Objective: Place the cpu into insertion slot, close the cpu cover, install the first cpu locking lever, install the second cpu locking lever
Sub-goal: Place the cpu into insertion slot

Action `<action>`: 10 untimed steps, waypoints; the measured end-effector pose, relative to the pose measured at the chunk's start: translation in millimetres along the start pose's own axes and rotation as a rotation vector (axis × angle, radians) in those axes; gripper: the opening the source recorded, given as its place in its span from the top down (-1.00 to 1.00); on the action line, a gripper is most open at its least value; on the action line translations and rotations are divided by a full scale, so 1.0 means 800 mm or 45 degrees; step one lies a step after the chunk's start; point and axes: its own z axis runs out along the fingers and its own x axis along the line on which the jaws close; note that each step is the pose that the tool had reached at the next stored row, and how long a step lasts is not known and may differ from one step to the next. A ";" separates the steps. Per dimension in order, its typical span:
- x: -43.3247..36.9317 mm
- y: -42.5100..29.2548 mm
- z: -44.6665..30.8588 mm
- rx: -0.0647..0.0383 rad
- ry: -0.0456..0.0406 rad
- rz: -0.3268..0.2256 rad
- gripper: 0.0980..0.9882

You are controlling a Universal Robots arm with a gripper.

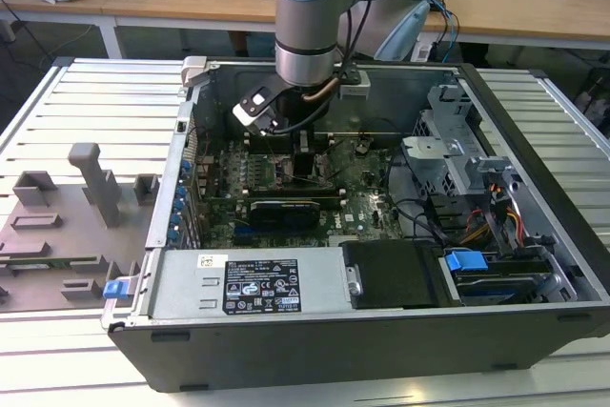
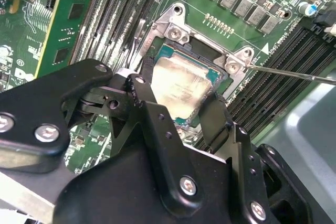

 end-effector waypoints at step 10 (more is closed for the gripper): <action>0.005 -0.0028 -0.0002 0.000 0.000 0.000 -0.16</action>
